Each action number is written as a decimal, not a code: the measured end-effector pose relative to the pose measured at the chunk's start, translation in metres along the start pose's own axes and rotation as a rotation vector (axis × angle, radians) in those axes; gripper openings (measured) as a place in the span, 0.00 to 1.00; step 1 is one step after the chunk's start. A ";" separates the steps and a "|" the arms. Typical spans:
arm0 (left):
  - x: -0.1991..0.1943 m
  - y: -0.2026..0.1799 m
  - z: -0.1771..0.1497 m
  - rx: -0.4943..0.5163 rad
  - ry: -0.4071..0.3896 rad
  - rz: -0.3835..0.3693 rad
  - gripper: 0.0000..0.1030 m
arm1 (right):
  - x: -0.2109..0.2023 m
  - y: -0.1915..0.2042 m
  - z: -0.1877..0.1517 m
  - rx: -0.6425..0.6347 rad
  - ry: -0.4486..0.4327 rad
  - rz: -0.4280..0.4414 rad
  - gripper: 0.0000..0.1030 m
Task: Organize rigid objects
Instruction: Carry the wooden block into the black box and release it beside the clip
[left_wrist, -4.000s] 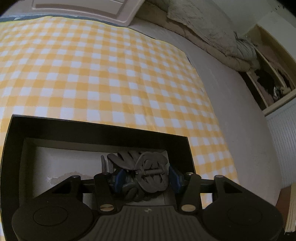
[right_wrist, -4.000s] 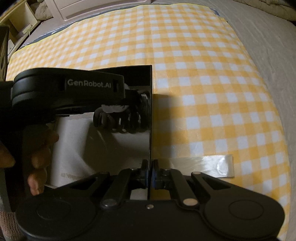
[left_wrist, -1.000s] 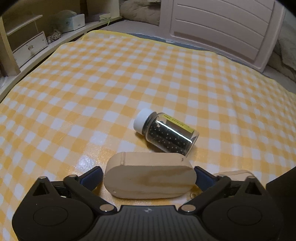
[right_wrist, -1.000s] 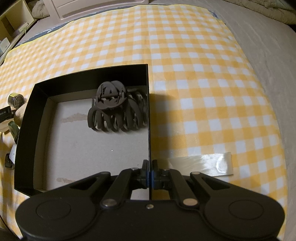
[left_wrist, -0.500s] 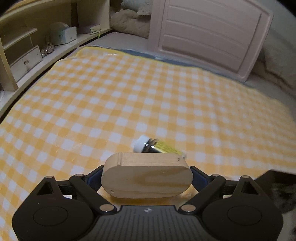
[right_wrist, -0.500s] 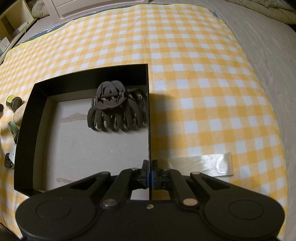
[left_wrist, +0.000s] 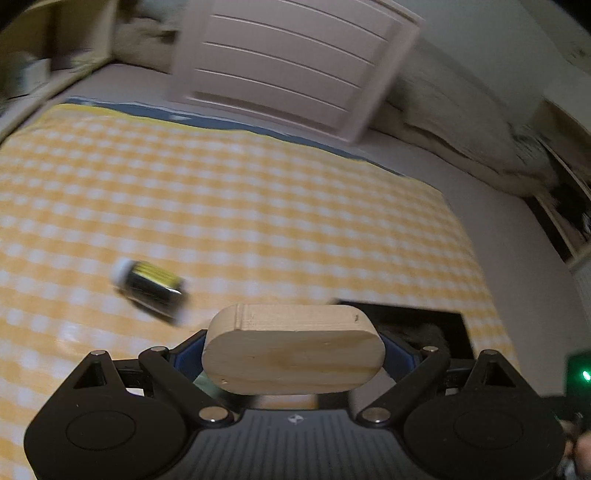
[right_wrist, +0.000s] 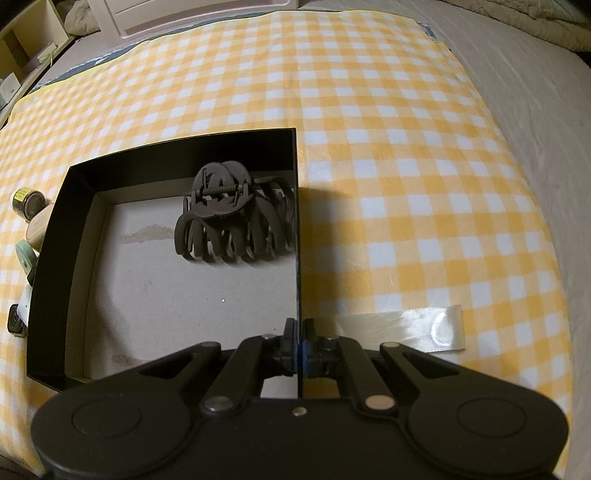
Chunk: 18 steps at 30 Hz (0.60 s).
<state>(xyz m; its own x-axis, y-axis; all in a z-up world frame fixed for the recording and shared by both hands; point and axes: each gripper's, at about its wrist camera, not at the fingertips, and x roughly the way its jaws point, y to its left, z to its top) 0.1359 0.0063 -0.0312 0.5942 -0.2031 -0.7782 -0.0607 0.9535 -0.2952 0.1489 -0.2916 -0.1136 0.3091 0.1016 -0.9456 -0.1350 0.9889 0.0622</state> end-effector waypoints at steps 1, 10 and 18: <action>0.001 -0.005 -0.001 0.010 0.010 -0.016 0.91 | 0.001 0.000 0.000 0.002 0.001 0.001 0.03; 0.034 -0.068 -0.015 0.049 0.140 -0.141 0.91 | 0.004 -0.002 0.001 0.005 -0.001 0.006 0.03; 0.087 -0.099 -0.021 0.061 0.260 -0.122 0.91 | 0.004 -0.001 0.001 0.008 0.001 0.005 0.03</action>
<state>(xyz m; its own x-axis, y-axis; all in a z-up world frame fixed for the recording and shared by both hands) 0.1765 -0.1102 -0.0815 0.3680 -0.3597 -0.8574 0.0512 0.9286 -0.3676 0.1514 -0.2925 -0.1171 0.3071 0.1063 -0.9457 -0.1291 0.9892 0.0692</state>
